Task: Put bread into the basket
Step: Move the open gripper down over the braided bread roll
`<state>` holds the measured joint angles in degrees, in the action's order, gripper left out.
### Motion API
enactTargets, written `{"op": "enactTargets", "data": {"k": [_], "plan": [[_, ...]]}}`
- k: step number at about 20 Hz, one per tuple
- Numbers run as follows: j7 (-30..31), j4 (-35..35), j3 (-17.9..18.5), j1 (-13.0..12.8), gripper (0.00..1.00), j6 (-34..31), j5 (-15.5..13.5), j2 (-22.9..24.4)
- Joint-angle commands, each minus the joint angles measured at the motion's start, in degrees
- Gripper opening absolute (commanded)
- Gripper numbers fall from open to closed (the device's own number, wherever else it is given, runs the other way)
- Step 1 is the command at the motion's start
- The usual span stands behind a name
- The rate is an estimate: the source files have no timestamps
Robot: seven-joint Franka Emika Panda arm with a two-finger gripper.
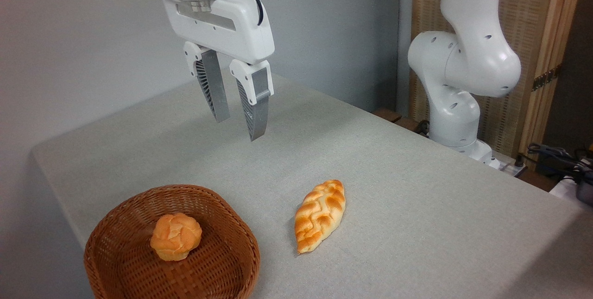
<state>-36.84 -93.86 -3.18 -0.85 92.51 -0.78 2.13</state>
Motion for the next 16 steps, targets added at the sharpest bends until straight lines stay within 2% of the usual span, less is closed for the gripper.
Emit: {"op": "enactTargets", "data": {"k": [1, 11, 16], "plan": [[0.0, -0.2, 0.7, -0.3, 1.0, -1.1, 0.3, -0.2], [-0.5, -1.3, 0.8, -0.1, 1.0, -0.9, 0.5, -0.1], [-0.2, -9.1, 0.8, -0.1, 1.0, -0.6, 2.0, 2.2]]}}
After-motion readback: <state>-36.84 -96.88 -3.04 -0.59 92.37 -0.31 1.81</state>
